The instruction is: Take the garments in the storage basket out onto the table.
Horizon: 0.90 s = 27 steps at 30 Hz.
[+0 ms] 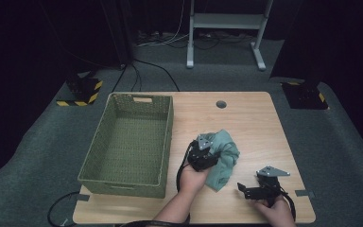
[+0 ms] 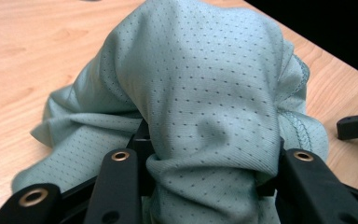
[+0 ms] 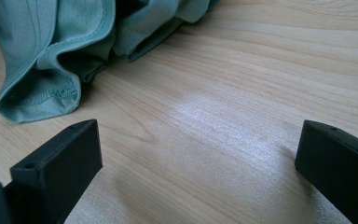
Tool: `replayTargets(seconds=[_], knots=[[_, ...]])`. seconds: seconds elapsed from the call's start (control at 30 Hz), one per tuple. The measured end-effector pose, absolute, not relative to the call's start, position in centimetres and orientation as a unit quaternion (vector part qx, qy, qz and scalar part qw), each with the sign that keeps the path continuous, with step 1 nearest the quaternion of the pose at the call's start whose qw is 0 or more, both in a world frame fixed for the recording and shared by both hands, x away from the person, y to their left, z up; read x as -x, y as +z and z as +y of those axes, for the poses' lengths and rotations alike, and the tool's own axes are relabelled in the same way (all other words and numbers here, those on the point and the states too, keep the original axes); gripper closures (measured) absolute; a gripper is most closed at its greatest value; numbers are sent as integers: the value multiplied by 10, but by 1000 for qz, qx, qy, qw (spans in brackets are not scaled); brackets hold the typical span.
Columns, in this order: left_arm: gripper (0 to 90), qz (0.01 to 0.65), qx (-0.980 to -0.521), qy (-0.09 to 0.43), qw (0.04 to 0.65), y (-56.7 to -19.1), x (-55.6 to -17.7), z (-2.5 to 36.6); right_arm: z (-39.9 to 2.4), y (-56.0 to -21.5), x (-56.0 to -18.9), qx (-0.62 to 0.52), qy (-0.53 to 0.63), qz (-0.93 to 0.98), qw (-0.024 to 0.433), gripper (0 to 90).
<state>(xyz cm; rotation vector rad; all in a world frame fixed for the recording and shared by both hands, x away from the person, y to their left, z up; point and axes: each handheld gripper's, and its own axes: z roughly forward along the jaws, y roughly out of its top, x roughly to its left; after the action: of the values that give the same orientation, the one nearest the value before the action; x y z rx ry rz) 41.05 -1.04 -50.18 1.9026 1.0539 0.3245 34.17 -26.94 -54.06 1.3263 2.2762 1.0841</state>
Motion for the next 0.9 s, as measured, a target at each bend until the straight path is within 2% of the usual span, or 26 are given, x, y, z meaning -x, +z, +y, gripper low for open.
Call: replayTargets(seconds=[0.73, 0.9], knots=[[530, 429, -784, 102, 437, -518, -417, -14, -269, -541, -341, -459, 377, 791, 145, 1], [496, 426, -787, 94, 437, -516, -418, -14, -269, -541, -341, -459, 377, 791, 145, 1]])
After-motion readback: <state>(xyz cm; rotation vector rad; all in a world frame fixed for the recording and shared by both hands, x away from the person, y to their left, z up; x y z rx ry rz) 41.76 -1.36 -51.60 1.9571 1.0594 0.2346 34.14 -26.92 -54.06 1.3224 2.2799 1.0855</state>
